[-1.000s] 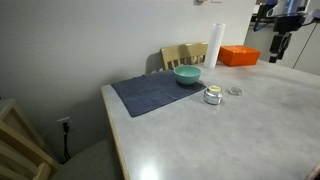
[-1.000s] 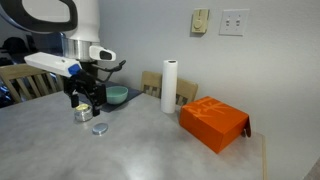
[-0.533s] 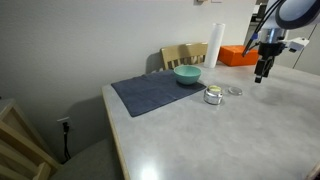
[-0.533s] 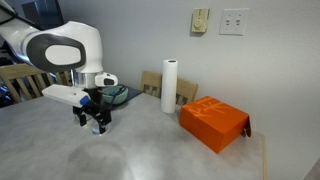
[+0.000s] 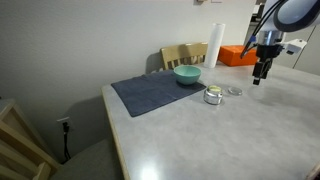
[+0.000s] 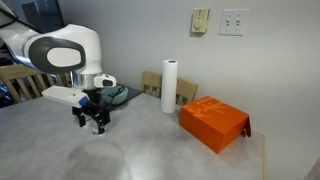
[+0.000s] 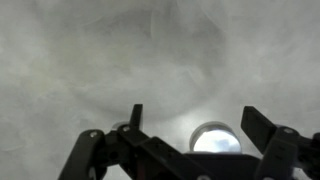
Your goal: Cover the silver bottle with the silver lid
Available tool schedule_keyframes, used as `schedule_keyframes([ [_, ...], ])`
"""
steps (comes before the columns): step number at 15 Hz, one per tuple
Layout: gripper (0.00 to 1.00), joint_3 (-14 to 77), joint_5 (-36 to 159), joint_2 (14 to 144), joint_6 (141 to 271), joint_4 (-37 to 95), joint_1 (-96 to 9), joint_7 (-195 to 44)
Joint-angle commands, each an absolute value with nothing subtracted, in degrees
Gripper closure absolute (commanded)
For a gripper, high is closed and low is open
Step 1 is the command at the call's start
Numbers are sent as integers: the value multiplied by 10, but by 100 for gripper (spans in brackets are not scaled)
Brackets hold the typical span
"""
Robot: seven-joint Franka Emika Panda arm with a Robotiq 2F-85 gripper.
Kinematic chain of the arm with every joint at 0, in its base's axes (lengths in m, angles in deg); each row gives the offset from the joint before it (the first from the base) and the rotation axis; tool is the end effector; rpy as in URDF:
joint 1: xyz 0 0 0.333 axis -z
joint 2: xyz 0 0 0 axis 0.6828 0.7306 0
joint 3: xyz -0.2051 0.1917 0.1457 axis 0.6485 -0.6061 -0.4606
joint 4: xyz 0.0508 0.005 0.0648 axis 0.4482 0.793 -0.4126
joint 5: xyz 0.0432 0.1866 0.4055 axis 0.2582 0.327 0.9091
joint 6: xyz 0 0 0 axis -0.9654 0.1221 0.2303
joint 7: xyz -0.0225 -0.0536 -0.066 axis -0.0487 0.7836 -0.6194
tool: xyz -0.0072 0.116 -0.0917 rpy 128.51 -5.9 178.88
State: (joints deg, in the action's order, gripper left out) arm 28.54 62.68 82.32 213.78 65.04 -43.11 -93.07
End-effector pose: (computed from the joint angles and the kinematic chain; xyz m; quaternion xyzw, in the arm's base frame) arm 0.5605 -0.0090 0.1163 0.9920 0.1159 -0.0505 0.0057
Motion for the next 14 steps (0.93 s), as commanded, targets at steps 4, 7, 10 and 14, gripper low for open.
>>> schedule_keyframes([
  [4, 0, 275, 578, 898, 2125, 602, -458, -879],
  [7, 0, 277, 557, 929, 2114, 563, -472, -869],
  [10, 0, 270, 553, 949, 2111, 528, -470, -886],
  [14, 0, 246, 579, 961, 2092, 490, -452, -923],
])
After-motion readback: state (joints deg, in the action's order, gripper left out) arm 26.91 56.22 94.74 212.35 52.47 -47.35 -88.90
